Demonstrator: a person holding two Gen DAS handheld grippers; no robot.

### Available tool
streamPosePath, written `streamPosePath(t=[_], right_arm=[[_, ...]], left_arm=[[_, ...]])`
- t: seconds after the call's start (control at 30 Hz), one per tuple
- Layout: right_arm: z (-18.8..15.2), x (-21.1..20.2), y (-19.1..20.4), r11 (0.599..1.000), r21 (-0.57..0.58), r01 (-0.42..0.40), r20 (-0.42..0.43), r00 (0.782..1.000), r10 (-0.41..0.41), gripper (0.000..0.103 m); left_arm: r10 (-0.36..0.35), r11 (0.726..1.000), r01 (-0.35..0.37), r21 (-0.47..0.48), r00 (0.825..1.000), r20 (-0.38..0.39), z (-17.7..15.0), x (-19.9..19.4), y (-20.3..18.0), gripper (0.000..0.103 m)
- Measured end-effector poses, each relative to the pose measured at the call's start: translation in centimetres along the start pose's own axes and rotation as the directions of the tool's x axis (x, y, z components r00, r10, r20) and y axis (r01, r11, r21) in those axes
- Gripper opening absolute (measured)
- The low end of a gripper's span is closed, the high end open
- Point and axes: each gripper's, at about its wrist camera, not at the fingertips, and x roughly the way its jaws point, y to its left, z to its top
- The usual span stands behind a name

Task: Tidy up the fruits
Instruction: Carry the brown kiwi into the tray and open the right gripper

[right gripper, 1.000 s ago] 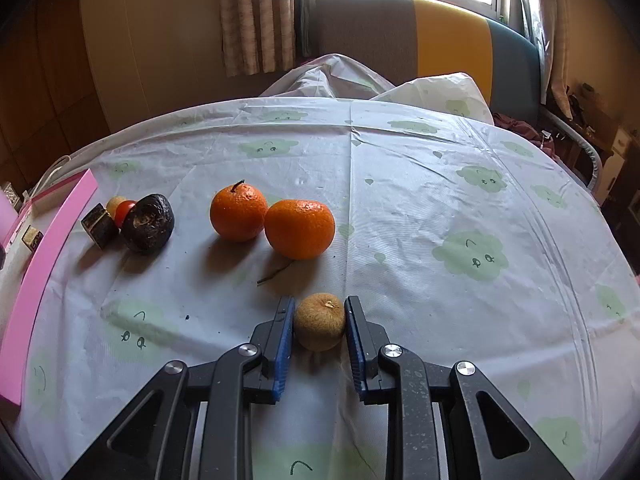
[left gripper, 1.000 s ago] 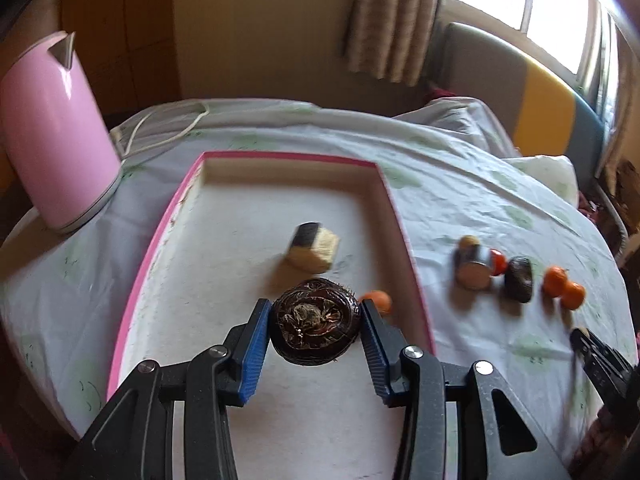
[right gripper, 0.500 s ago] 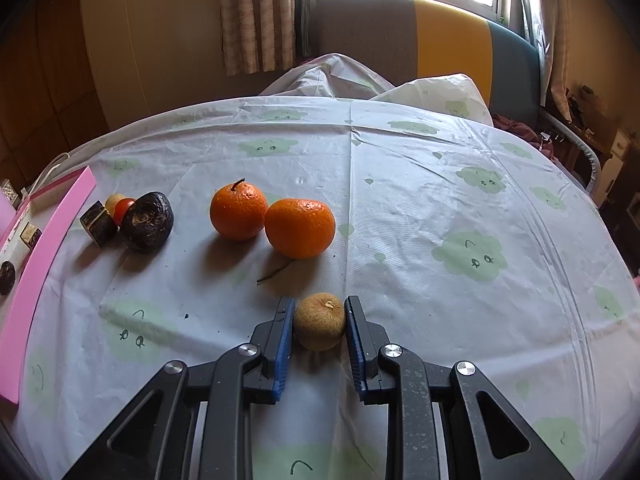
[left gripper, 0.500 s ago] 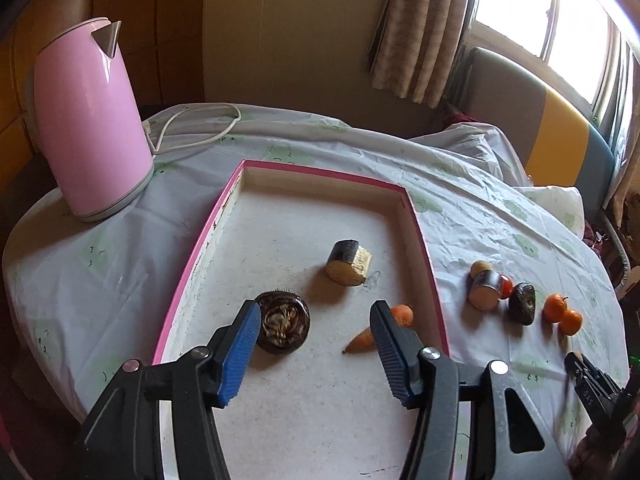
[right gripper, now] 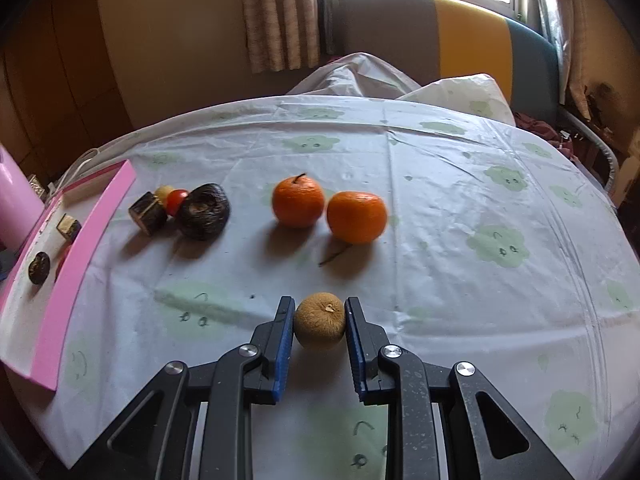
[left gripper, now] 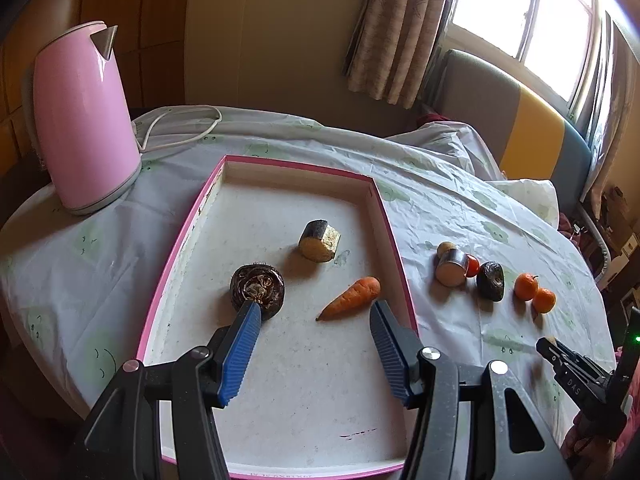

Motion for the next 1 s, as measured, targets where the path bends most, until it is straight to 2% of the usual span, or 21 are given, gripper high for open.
streamPosePath(t=[0.13, 0.27, 0.43, 0.57, 0.7, 0.87, 0.93, 1.0], right_arm=[[0.4, -0.6, 2.6, 0.995, -0.019, -0.096, -0.007, 0.995, 0.096, 0.025], [1.0, -1.4, 6.4, 0.977, -0.081, -0.196, -0.014, 0.981, 0.196, 0.025], [1.5, -2.4, 11.8, 0.93, -0.162, -0.33, -0.037, 0.944, 0.328, 0.025], [2.0, -2.6, 15.9, 0.885, -0.223, -0.408, -0.066, 0.912, 0.404, 0.025], [2.0, -1.8, 19.2, 0.854, -0.293, -0.429, -0.108, 0.903, 0.417, 0.025], [2.2, -0.2, 20.0, 0.865, -0.271, -0.423, -0.136, 0.906, 0.4, 0.027], [2.0, 0.1, 20.0, 0.871, -0.268, -0.412, -0.137, 0.911, 0.389, 0.035], [1.9, 0.1, 19.9, 0.874, -0.264, -0.409, -0.133, 0.913, 0.386, 0.037]], left_arm=[[0.01, 1.0, -0.01, -0.008, 1.0, 0.014, -0.1, -0.4, 0.7, 0.058], [0.051, 0.999, -0.051, -0.019, 0.999, 0.013, 0.0, -0.3, 1.9, 0.058], [0.071, 0.996, -0.07, -0.049, 0.997, 0.014, -0.1, -0.5, 3.4, 0.058], [0.079, 0.995, -0.078, -0.064, 0.997, 0.009, -0.2, -0.4, 4.4, 0.058], [0.071, 0.994, -0.071, -0.081, 0.997, -0.001, -0.5, -0.4, 4.9, 0.058], [0.061, 0.995, -0.061, -0.073, 0.998, -0.002, -0.7, -0.4, 5.0, 0.058], [0.057, 0.996, -0.057, -0.072, 0.998, -0.005, -0.8, -0.2, 4.9, 0.058], [0.054, 0.996, -0.054, -0.069, 0.999, -0.008, -0.9, -0.2, 4.7, 0.058]])
